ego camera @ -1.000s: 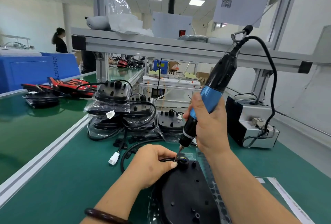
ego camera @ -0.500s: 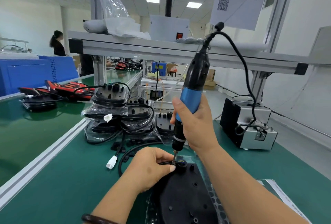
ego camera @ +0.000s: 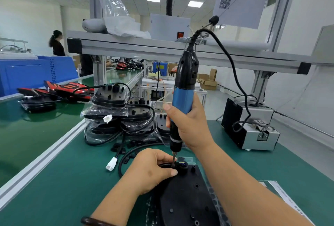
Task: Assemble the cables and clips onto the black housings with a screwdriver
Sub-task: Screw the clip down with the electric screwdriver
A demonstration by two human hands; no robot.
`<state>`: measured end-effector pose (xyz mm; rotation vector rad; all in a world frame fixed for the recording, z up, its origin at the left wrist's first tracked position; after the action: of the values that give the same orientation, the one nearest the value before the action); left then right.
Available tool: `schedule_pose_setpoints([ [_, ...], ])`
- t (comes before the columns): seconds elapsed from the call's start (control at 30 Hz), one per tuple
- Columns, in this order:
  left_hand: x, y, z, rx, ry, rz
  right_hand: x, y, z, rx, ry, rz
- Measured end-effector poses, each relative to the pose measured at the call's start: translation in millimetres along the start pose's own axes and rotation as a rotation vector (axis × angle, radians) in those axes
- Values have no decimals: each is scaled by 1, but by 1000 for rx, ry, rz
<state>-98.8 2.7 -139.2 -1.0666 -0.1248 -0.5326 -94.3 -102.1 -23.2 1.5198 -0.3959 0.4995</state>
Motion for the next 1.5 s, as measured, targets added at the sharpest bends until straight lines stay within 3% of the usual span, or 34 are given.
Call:
schedule_pose_setpoints([
  [0.6,-1,3,0,-10,10,70,2,-5,-2,73,115,-57],
  [1.23,6,-1,4,169,59,65,6,-5,-3,138,176,-87],
  [1.4,5,2,7,-30,251,57,6,-4,-1,171,187,-95],
  [1.5,8,1,12,65,318,23,5,-6,4,208,177,-90],
])
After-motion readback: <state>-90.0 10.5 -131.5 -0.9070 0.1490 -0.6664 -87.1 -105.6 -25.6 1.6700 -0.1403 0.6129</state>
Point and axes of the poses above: each hand's wrist, its own x-axis towards the middle knuckle, its own z-axis out of the back of the hand, y = z × x, the point moved 6 cm from there along x, towards the middle knuckle, and after that the axes turned 11 degrees about -z, right-handed, at the moved point
